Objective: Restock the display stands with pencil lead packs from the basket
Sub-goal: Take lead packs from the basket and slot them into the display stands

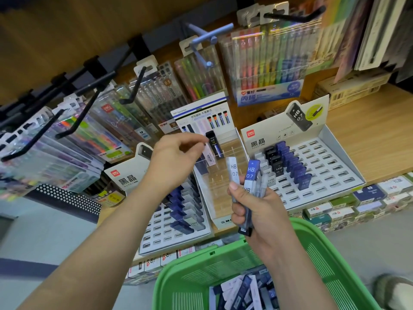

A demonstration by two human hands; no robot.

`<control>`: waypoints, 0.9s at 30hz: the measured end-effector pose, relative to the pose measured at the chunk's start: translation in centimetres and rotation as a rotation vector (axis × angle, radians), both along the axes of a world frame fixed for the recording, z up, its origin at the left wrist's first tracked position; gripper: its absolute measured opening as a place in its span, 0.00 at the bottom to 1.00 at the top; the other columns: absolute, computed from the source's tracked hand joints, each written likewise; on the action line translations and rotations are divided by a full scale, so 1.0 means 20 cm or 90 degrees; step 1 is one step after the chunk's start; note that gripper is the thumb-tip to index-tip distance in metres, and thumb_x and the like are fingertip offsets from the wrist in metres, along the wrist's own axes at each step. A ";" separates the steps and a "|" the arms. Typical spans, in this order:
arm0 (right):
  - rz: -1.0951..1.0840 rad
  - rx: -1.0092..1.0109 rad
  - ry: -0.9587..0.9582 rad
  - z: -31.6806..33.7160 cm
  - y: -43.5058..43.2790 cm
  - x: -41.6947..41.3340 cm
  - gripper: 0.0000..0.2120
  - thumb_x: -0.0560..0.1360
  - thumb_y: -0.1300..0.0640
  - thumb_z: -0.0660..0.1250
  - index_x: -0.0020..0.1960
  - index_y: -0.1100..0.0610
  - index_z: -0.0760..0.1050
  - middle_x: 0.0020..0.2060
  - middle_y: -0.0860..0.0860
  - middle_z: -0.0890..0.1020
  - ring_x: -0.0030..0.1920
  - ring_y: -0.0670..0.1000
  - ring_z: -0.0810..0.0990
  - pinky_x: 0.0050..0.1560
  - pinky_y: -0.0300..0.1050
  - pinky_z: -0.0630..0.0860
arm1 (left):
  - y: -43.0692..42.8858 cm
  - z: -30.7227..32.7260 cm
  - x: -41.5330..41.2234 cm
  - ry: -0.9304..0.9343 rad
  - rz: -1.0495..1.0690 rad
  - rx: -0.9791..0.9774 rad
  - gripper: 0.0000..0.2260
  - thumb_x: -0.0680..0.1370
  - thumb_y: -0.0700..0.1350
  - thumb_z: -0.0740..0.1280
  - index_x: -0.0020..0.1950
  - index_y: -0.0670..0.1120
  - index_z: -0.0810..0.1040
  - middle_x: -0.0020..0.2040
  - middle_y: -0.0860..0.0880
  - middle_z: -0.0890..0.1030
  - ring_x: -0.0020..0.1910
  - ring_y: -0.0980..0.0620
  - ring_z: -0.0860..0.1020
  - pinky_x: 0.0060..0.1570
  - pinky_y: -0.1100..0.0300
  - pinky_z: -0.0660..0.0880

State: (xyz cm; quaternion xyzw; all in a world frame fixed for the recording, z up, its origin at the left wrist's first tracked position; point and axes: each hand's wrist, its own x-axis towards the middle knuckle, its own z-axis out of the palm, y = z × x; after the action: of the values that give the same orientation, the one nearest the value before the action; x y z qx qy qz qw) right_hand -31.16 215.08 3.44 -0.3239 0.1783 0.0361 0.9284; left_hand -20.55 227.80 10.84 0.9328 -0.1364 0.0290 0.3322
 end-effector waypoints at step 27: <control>0.093 -0.018 0.029 -0.05 0.09 0.01 0.20 0.67 0.53 0.75 0.57 0.57 0.81 0.34 0.51 0.79 0.32 0.48 0.78 0.22 0.37 0.69 | 0.38 0.14 -0.01 0.098 0.003 0.268 0.09 0.73 0.40 0.72 0.39 0.53 0.80 0.38 0.57 0.80 0.42 0.50 0.80 0.47 0.54 0.78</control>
State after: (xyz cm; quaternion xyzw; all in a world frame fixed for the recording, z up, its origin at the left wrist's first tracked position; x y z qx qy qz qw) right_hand -30.93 216.86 2.53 -0.3485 0.1755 0.1083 0.9143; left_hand -20.85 235.48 13.73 0.9814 -0.1117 -0.0711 0.1393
